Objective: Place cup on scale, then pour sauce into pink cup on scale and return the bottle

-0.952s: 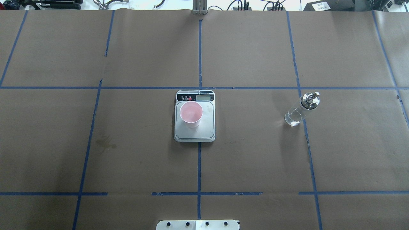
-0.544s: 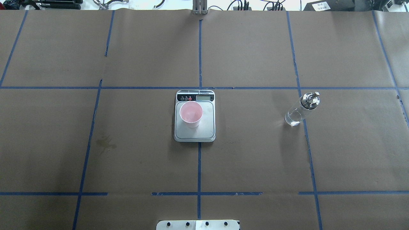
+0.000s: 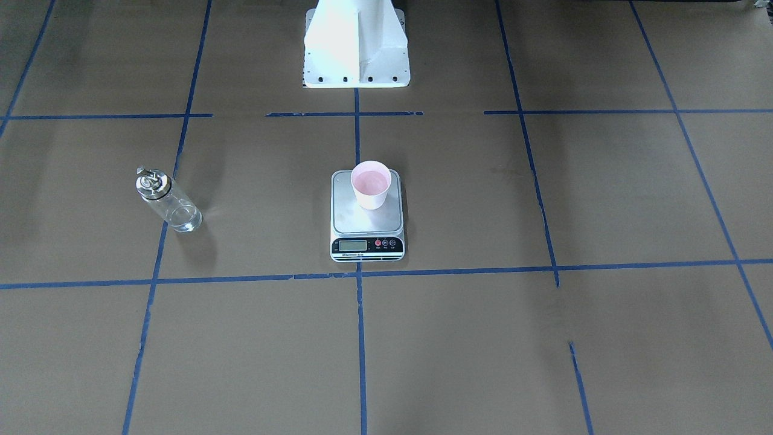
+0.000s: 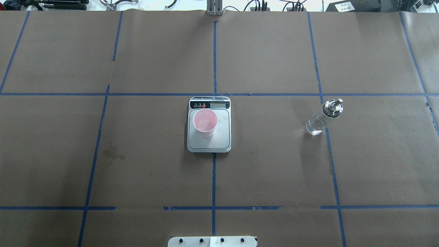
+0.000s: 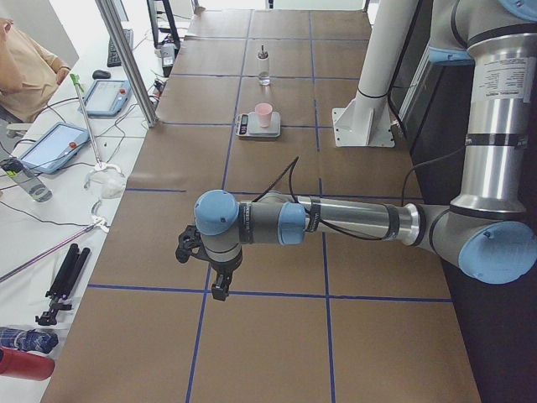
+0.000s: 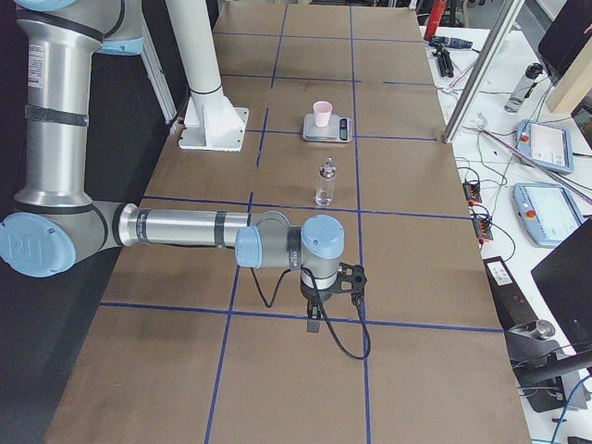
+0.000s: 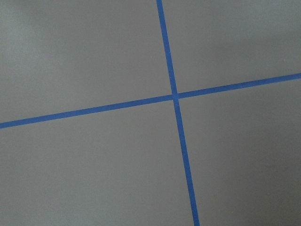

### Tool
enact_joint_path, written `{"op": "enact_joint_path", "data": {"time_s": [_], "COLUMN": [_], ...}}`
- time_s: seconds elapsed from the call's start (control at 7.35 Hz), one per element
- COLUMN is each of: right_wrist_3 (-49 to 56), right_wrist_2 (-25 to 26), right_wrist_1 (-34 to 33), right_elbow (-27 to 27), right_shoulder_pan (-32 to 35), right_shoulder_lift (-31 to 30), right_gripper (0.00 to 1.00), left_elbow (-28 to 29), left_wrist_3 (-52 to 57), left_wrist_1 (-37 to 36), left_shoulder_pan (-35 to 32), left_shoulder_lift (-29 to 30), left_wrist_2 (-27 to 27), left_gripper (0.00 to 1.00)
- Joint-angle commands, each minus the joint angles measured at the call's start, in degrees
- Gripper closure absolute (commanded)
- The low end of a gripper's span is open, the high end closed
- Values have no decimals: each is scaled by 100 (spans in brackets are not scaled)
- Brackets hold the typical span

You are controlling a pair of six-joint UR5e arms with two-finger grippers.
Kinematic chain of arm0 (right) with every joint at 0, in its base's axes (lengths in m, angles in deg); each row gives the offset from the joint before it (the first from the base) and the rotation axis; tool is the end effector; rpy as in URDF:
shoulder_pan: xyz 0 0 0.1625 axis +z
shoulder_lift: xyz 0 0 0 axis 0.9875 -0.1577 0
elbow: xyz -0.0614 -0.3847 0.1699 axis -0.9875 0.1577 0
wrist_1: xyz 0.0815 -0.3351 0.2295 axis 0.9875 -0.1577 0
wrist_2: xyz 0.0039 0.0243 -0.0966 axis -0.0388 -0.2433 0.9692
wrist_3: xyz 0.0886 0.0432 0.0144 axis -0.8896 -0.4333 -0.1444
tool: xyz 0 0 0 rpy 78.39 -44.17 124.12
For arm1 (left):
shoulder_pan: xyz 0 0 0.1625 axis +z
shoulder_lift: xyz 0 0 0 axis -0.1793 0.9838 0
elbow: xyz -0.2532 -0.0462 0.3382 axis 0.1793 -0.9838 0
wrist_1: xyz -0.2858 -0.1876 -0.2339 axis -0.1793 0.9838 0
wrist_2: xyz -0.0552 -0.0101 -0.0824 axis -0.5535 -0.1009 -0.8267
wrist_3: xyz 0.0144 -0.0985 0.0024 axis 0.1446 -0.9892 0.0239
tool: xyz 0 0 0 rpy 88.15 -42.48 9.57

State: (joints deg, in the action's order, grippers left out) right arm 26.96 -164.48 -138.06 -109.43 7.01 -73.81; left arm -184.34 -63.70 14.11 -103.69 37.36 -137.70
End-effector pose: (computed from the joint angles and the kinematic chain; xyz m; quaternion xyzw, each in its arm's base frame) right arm 0.0554 -0.4420 0.6599 -0.0087 -0.3306 0.0285 0.9433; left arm -0.0914 -0.4865 0.6227 0.0552 0.3808 0.0777 0.9197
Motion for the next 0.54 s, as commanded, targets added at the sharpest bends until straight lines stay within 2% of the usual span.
{"op": "enact_joint_path", "data": {"time_s": [0.0, 0.41], "right_wrist_3": [1, 10], "right_wrist_2": [0, -8], "right_wrist_1": [0, -9], "right_elbow": [6, 6], "right_shoulder_pan": [-48, -119], "right_shoulder_lift": [0, 0], "right_gripper": [0, 0], "left_elbow": [34, 25], "left_wrist_3": [-9, -9], "left_wrist_1": [-6, -15], "left_shoulder_pan": [81, 229], "left_shoulder_lift": [0, 0], "left_wrist_2": [9, 9], "left_gripper": [0, 0]}}
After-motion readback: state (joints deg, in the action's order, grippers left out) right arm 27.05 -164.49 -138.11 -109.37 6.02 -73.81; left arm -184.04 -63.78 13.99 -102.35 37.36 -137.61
